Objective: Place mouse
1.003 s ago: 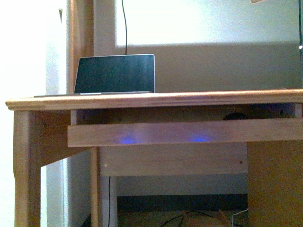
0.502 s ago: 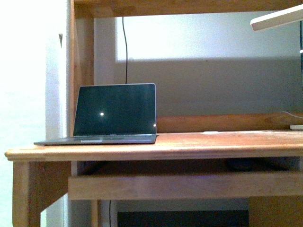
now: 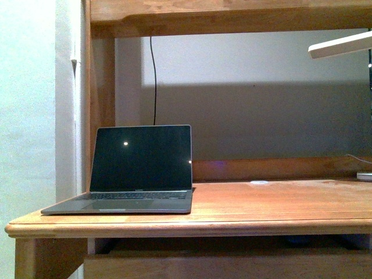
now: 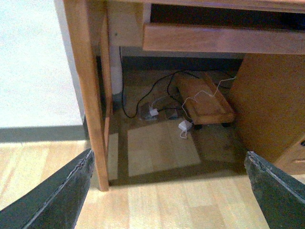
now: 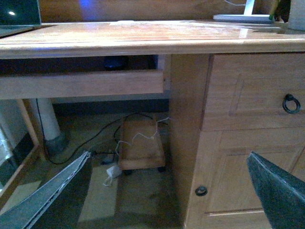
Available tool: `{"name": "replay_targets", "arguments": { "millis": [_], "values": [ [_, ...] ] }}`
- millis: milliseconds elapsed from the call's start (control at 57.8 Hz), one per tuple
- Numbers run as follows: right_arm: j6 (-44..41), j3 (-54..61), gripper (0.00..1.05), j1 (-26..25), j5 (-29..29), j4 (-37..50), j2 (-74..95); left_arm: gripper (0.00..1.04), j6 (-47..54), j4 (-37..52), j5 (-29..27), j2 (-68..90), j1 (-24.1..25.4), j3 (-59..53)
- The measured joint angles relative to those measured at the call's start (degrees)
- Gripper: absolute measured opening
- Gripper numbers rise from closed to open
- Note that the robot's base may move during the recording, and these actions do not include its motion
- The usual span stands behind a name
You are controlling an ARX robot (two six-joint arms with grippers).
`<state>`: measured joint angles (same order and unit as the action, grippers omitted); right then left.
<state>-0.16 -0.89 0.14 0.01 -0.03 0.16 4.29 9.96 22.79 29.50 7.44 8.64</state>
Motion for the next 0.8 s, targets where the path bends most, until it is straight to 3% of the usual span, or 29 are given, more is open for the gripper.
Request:
{"name": "replay_targets", "arguments": {
  "millis": [156,259,450,623,796],
  "values": [
    [0.00,0.00,0.97,0.00,0.00,0.00,0.00,0.97,19.17,17.75,-1.42,22.23,-1.14,6.60],
    [0.00,0.00,0.97,0.00,-0.02,0.00,0.00,0.97,39.01,30.16,-0.94,38.58,-2.49,9.84],
    [0.00,0.00,0.97,0.00,0.00,0.00,0.00,0.97,65.29,43.08,1.95,60.06,-3.17,18.32],
    [0.00,0.00,0.97,0.00,0.00,0.00,0.00,0.97,76.39,46.60,3.45,72.70,-4.61,28.83],
    [0.00,0.00,0.97,0.00,0.00,0.00,0.00,0.97,80.78,46.53,4.33,80.70,-6.34,36.50]
  ]
}}
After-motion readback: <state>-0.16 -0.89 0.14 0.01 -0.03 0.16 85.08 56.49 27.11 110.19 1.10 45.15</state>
